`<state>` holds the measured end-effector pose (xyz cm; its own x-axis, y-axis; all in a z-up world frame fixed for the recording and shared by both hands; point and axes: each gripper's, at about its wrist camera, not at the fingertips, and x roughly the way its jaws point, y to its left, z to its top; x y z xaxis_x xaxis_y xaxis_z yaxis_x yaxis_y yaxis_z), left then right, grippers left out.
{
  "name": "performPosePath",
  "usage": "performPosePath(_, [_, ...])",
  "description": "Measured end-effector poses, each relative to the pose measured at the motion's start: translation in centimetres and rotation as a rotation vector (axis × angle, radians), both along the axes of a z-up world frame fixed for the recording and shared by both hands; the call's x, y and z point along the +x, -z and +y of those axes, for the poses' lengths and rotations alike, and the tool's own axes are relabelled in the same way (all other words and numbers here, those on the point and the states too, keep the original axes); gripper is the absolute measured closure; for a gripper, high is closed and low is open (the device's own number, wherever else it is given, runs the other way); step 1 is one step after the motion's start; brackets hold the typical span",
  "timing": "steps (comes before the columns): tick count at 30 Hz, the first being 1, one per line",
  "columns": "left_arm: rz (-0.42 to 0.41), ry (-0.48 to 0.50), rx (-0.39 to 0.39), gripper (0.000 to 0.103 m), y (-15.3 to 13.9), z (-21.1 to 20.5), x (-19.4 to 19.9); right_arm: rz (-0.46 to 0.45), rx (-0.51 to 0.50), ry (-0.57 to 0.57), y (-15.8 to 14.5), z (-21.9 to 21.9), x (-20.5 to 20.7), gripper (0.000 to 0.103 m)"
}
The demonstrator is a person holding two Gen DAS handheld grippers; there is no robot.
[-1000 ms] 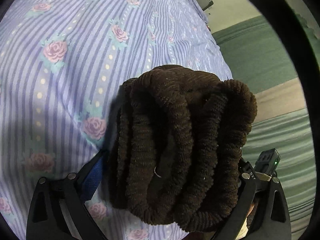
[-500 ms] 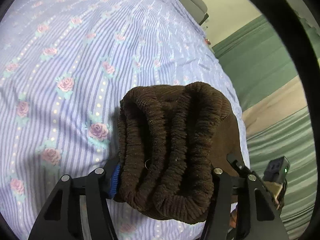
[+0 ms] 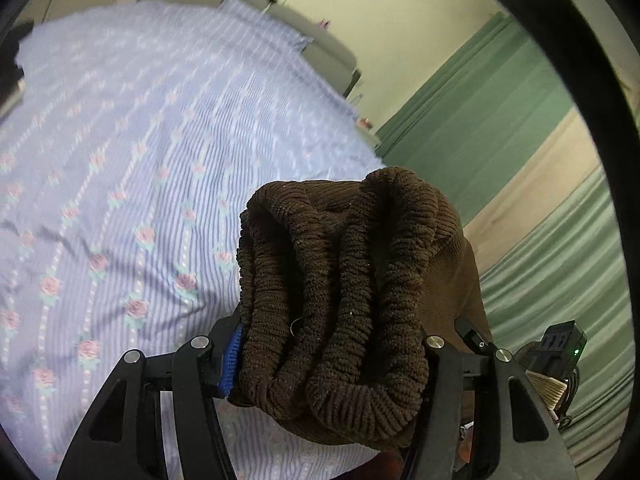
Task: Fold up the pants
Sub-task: 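Grasp the bundle edge with the left tool while the right tool grasps the opposite edge, then carry the bundle with both tools onto the dark clothes stack and release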
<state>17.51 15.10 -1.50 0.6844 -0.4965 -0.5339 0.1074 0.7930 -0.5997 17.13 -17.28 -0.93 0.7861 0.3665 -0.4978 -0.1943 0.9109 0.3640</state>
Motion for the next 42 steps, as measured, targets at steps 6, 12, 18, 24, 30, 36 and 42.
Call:
performPosePath(6, [-0.085, -0.017, 0.043, 0.045, -2.8, 2.4, -3.1, -0.060, 0.006, -0.020, -2.8, 1.9, -2.4, 0.060])
performPosePath(12, [-0.142, -0.058, 0.072, 0.045, -4.7, 5.0, -6.3, -0.113, -0.033, -0.060, -4.8, 5.3, -4.3, 0.060])
performPosePath(18, [-0.195, -0.123, 0.080, 0.046, -6.0, 9.6, -9.3, -0.173, -0.061, -0.125, -6.7, 10.0, -5.1, 0.060])
performPosePath(24, [-0.226, -0.205, 0.104, 0.046, -7.1, 14.7, -11.0, -0.224, -0.065, -0.200, -8.1, 15.4, -4.9, 0.060])
performPosePath(30, [-0.247, -0.299, 0.181, 0.047, -7.6, 19.2, -13.0, -0.234, -0.042, -0.288, -8.5, 21.6, -3.8, 0.060])
performPosePath(36, [-0.229, -0.395, 0.149, 0.055, -6.8, 24.8, -14.1, -0.264, -0.004, -0.366, -8.8, 27.8, -3.6, 0.060])
performPosePath(42, [-0.215, -0.444, 0.062, 0.056, -4.6, 27.4, -15.0, -0.279, -0.022, -0.421, -9.4, 32.0, -3.8, 0.061])
